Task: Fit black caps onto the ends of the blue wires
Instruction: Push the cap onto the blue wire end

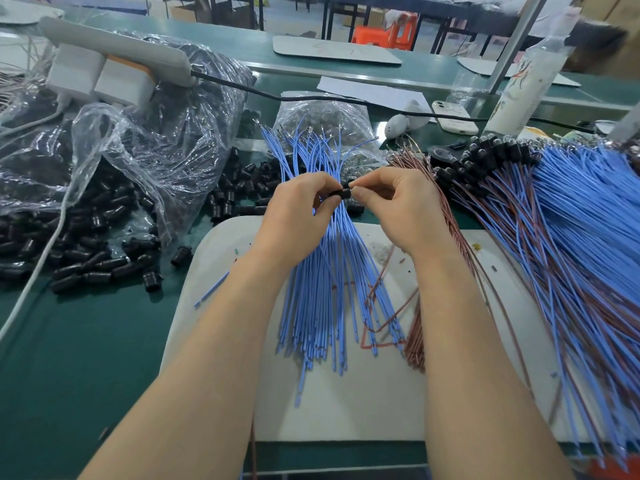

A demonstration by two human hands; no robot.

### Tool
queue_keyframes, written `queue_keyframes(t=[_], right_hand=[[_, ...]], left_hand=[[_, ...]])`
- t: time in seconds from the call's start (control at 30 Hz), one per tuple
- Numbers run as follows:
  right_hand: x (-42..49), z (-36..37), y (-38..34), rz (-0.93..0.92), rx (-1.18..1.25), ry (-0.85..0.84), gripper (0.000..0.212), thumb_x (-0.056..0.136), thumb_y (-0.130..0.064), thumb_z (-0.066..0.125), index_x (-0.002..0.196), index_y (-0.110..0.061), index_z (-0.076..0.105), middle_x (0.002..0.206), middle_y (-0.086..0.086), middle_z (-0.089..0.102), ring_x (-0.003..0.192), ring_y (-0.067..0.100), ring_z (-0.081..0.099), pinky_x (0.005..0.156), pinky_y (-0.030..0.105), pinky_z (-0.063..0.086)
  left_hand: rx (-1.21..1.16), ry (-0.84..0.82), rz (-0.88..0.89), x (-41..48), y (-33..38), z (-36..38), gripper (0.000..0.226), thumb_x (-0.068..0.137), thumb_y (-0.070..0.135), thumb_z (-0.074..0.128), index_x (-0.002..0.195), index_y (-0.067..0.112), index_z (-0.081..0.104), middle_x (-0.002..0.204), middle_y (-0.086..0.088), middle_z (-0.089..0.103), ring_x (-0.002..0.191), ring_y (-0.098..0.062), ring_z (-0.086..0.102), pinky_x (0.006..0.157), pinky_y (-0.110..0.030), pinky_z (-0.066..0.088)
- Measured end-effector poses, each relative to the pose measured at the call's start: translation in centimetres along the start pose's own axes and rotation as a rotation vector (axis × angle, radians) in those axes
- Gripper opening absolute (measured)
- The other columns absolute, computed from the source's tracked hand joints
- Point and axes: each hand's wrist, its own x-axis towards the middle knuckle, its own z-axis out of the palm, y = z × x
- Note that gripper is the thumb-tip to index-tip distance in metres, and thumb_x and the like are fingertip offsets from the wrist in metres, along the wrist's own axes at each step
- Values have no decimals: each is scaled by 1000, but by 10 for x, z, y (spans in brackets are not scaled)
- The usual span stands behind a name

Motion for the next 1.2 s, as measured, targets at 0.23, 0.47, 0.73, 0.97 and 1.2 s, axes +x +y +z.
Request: queue_keyframes(t=[0.23,0.47,0.73,0.97,1.2], right_hand=[[1,2,1,27,71,-10,10,85,-12,69,86,-22,71,81,-5,69,77,8,66,78,24,53],[0,8,-3,49,128,42,12,86,-10,67,88,-21,72,83,-4,70,83,12,68,86,35,55],[-2,3,-6,71,170,237,6,93,-22,59,87,-23,60,71,-6,64,68,7,61,77,34,55],[-5,12,-21,0,180,98,4,91,-19,61,88,-17,60,77,6,67,78,25,66,82,47,53],[-8,14,-24,-63,87,107,13,91,-12,59,93,-21,69,80,7,67,72,21,60,72,33,51]], left_hand=[[-7,-5,-11,-1,3,-1,11,90,11,60,98,11,68,84,-1,65,69,-11,50,67,-19,41],[-34,-32,-49,-2,5,1,11,89,14,62,100,14,66,83,-2,66,68,-13,53,69,-21,45],[-57,124,-107,-1,-1,1,15,91,8,58,104,12,63,91,3,68,85,-10,63,82,-21,50],[-247,216,-77,2,1,-1,18,88,-1,57,102,9,62,89,7,66,87,-6,64,84,-13,48],[-265,192,-54,1,2,-1,20,88,-3,54,101,10,62,92,1,68,89,-11,65,87,-21,50]])
